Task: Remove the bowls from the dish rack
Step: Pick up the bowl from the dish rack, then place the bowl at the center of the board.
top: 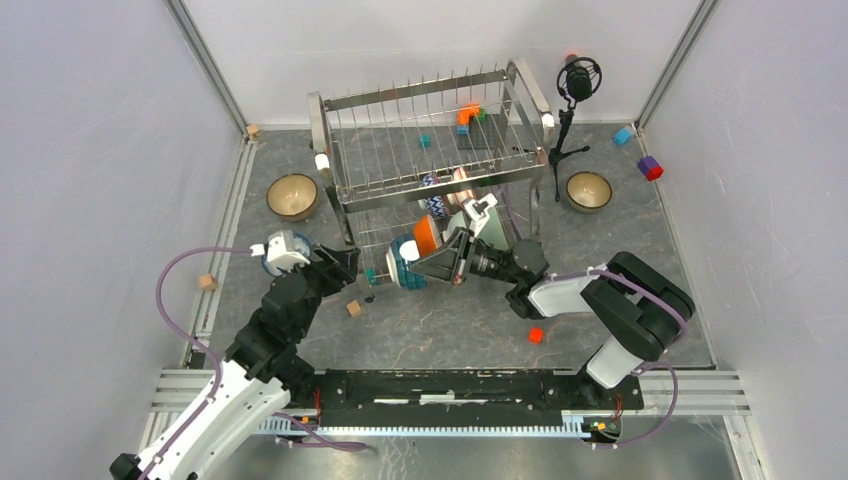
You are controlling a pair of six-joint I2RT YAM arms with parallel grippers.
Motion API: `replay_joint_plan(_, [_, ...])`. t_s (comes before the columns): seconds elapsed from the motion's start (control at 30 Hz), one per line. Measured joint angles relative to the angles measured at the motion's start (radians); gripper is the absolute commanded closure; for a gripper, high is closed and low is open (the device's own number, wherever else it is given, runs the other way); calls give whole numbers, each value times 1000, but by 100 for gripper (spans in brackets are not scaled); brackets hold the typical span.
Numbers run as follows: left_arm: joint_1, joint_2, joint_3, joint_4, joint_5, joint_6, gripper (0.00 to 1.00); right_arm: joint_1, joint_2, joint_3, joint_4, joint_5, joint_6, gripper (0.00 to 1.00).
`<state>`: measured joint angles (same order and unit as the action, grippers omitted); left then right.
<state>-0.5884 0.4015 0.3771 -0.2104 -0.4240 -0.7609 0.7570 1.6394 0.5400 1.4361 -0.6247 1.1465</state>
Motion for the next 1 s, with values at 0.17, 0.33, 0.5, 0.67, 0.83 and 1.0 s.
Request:
replay_joint_plan(0.17, [0,-93,33,-127,24,-32,0,0,-76,-87,-27,-29,-31,100])
replay_joint_plan(0.33, [0,-222,122,-320,36,-100,0,12,-225,-177,-179,-40,-153,100])
replay_joint_plan(0.5, [0,-292,220,-528,35,-158,0,123,-453,-183,-610,66,-460,100])
replay_joint_plan(0.67, [0,-319,242,-616,59,-178,0,249,-611,-180,-953,198,-690,100])
replay_joint_plan(0.83, [0,-391,214,-586,159,-176,0,357,-730,-180,-1217,414,-846,100])
replay_joint_plan(1.0, [0,-324,193,-565,295,-169,0,524,-797,-180,-1398,713,-943,100])
